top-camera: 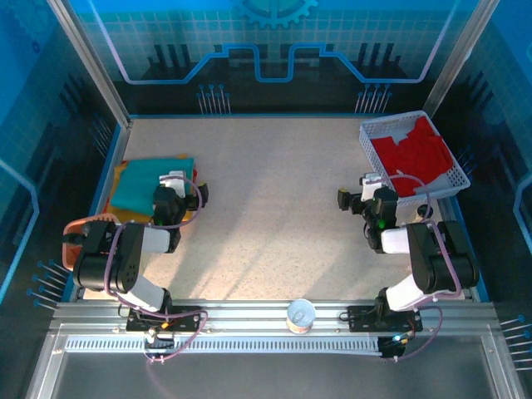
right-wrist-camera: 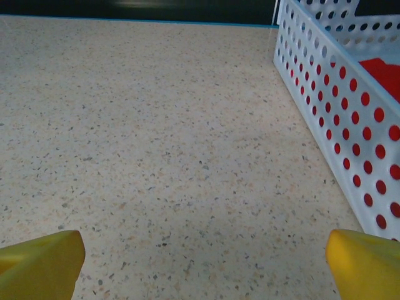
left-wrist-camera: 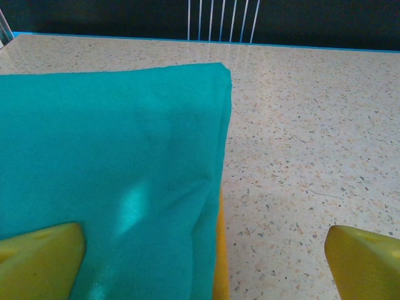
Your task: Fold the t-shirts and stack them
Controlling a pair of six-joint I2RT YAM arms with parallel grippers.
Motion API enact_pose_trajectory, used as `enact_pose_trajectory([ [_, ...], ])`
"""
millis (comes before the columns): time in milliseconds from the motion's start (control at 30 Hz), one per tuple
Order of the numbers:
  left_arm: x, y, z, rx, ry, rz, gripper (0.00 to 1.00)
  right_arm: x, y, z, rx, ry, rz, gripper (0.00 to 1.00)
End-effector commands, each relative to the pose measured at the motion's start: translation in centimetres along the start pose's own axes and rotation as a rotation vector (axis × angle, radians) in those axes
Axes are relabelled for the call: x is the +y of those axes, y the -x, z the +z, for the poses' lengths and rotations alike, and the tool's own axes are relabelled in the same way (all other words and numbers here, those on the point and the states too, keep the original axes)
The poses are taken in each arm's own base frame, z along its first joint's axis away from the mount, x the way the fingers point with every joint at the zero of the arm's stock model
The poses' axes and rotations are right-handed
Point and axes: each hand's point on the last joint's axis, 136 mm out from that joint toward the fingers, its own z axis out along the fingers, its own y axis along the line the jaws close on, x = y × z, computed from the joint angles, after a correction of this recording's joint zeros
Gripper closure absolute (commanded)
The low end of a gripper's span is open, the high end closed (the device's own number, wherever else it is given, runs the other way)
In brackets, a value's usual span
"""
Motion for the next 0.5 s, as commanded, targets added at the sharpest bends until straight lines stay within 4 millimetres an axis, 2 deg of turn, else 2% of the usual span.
enact_pose_trajectory([
  [0,0.5,0.3,0.1,-0.013,0.016,-0.022,0.01,-0.2,2.0,0.3,-0.063,-0.026,-0.033,0.00],
  [200,0.5,0.3,0.2,-0.013,0.016,-0.022,0.01,-0.2,2.0,0.3,-0.061,-0.025,-0.035,0.00],
  [300,0.6,0.4,0.2,-0.015,0.016,-0.022,0.01,1.1,1.9,0.5,-0.051,0.039,-0.066,0.00],
  [467,0.5,0.4,0.2,-0.014,0.016,-0.022,0.01,1.0,2.0,0.5,-0.051,0.041,-0.062,0.00],
])
